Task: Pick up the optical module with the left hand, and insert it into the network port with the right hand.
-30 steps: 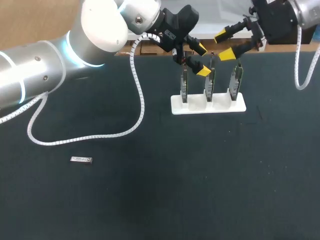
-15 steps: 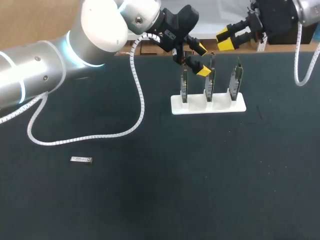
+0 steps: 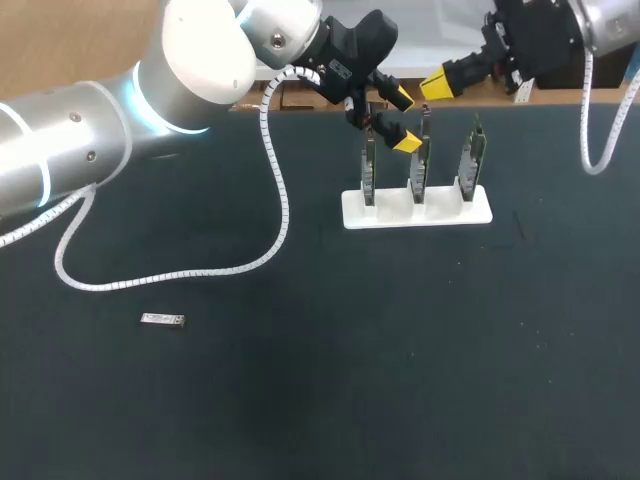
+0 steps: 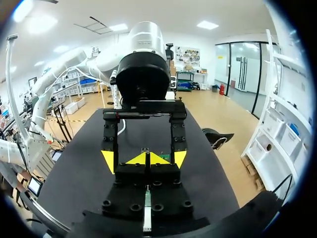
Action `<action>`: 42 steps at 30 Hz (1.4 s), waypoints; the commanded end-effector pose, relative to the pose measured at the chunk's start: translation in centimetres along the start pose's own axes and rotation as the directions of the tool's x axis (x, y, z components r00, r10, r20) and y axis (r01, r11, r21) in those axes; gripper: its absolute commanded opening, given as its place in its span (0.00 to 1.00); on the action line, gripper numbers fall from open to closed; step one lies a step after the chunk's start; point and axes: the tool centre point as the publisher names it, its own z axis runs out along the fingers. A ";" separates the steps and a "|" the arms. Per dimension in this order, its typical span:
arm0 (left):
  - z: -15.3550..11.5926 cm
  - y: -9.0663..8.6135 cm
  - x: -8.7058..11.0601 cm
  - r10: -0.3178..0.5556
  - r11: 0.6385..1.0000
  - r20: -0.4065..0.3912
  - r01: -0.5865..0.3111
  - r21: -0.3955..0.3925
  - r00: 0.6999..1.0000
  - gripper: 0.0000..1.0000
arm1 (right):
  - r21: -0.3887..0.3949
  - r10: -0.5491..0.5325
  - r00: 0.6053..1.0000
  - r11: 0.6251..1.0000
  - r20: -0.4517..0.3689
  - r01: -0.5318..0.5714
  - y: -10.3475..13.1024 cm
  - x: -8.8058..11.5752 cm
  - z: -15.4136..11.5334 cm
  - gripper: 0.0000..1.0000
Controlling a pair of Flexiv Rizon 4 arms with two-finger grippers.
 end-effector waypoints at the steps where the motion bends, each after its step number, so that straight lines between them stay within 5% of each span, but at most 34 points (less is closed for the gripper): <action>1: 0.1 0.1 0.0 0.001 1.000 0.000 -0.001 0.001 1.000 1.00 | -0.004 0.003 1.000 1.000 -0.009 -0.003 -0.3 0.2 0.3 0.00; 42: 0.1 0.1 0.0 0.001 1.000 0.000 -0.001 0.001 1.000 1.00 | -0.022 0.078 0.994 0.997 -0.073 -0.080 0.7 3.6 1.5 0.00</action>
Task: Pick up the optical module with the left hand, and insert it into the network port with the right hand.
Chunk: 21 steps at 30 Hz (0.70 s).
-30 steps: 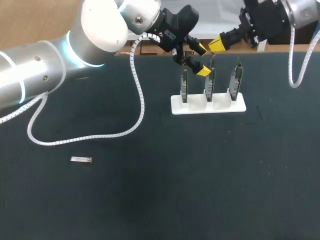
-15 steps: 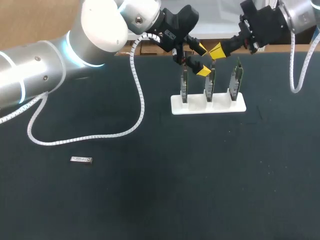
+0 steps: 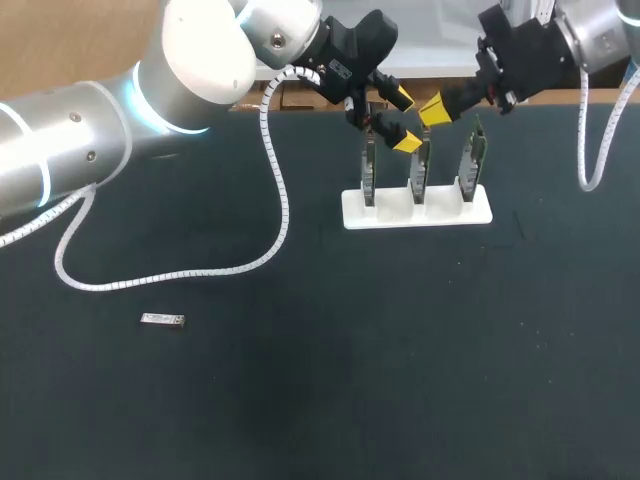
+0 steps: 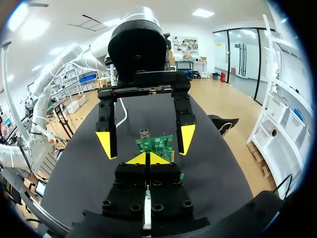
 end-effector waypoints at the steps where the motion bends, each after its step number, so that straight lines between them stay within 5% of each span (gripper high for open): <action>1: 0.1 0.1 0.0 0.001 1.000 0.000 -0.001 0.002 1.000 1.00 | 0.001 -0.002 1.000 1.000 -0.008 0.002 0.1 0.2 0.1 0.00; 21: 0.1 0.1 0.0 0.001 1.000 0.000 -0.001 0.002 1.000 1.00 | -0.010 0.015 1.000 1.000 -0.017 -0.015 -0.2 0.9 0.4 0.00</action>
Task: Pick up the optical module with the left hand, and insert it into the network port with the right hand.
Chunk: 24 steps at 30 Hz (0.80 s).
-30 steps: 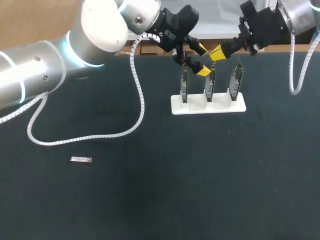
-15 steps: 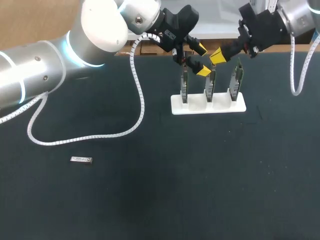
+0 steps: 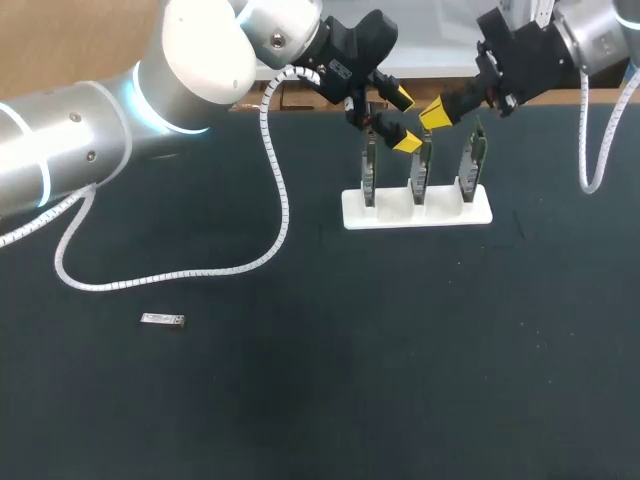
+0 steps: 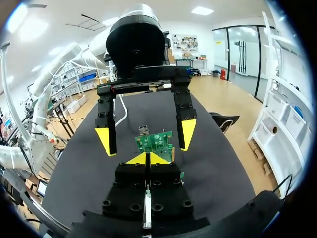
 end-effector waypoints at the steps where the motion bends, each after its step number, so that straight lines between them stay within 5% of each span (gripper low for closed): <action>1: 0.1 0.1 0.0 0.001 1.000 0.000 -0.001 0.002 1.000 1.00 | -0.004 0.000 1.000 1.000 -0.002 0.000 -0.2 0.4 0.3 0.00; 24: 0.1 0.1 0.0 0.001 1.000 0.000 -0.001 0.002 1.000 1.00 | -0.014 0.012 1.000 1.000 -0.003 -0.012 0.1 0.5 0.4 0.00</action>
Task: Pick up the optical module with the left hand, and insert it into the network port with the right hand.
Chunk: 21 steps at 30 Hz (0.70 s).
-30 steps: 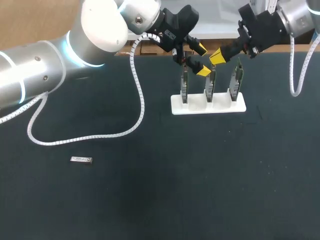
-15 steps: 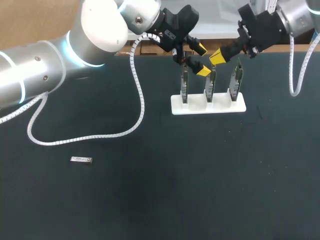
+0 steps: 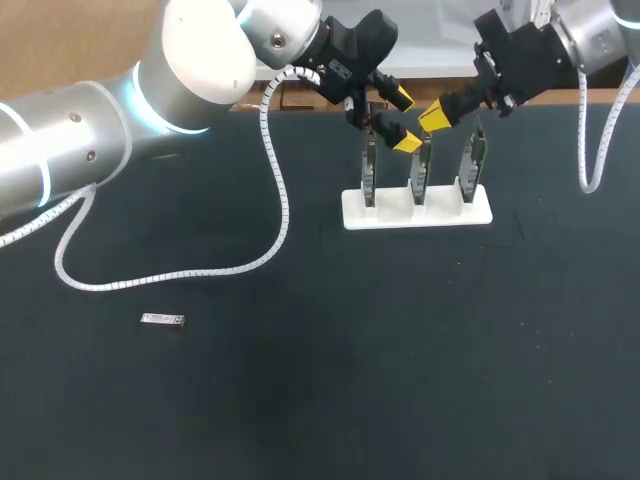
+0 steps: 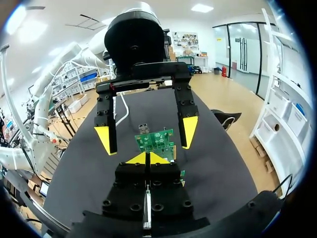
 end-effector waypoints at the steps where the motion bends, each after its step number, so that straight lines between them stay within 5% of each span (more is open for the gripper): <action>1: 0.1 0.1 0.0 0.001 1.000 0.000 -0.001 0.002 1.000 1.00 | 0.004 -0.006 1.000 1.000 0.016 0.006 0.0 0.1 0.0 0.00; 11: 0.1 0.1 0.0 0.001 1.000 0.000 -0.001 0.002 1.000 1.00 | -0.001 -0.043 0.997 0.999 0.068 0.043 0.8 -1.5 -3.6 0.00; 21: 0.1 0.1 0.0 0.001 1.000 0.000 -0.001 0.002 1.000 1.00 | -0.023 -0.037 0.998 0.999 0.042 0.038 0.7 0.7 -8.2 0.00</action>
